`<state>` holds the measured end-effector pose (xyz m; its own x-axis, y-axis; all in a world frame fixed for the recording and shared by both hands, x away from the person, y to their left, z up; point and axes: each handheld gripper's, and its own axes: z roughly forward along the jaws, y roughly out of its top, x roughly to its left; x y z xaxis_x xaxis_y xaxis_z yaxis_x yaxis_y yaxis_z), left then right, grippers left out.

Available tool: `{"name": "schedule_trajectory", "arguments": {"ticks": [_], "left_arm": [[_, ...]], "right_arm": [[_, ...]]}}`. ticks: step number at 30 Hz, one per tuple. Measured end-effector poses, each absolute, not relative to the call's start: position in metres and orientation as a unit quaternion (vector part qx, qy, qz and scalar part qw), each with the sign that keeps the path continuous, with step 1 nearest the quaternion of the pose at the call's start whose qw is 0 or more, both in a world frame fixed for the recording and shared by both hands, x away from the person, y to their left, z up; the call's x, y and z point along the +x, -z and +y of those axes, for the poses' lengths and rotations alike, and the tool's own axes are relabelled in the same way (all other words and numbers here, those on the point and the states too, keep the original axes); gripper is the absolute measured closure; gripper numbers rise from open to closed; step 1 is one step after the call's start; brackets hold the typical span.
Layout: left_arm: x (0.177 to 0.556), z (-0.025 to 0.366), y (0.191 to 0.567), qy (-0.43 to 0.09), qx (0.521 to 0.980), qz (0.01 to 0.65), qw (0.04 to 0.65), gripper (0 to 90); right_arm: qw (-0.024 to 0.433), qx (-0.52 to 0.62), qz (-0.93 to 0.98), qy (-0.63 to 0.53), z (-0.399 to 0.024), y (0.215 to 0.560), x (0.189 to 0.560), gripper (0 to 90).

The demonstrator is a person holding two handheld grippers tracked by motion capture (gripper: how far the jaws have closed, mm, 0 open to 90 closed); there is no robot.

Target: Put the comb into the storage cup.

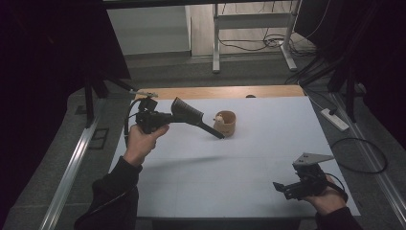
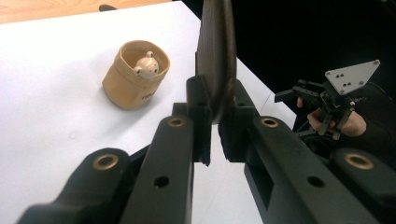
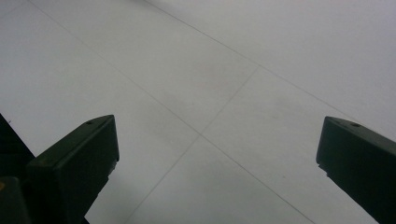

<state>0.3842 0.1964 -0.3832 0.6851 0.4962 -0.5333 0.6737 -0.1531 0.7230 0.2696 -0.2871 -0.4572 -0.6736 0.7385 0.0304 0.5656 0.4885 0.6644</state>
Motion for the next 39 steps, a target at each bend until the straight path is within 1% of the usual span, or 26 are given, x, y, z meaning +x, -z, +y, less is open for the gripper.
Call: {"name": "schedule_trajectory", "arguments": {"ticks": [13, 23, 39], "left_arm": [[0.395, 0.200, 0.371, 0.074, 0.754, 0.395, 0.520, 82.7], [0.401, 0.203, 0.364, 0.067, 0.753, 0.400, 0.518, 82.7], [0.414, 0.209, 0.355, 0.055, 0.750, 0.413, 0.514, 82.7]], "right_arm": [[0.146, 0.413, 0.840, -0.320, -0.306, 0.454, 0.261, 0.0], [0.154, 0.419, 0.837, -0.318, -0.309, 0.453, 0.256, 0.0], [0.154, 0.435, 0.831, -0.311, -0.314, 0.453, 0.253, 0.1]]}}
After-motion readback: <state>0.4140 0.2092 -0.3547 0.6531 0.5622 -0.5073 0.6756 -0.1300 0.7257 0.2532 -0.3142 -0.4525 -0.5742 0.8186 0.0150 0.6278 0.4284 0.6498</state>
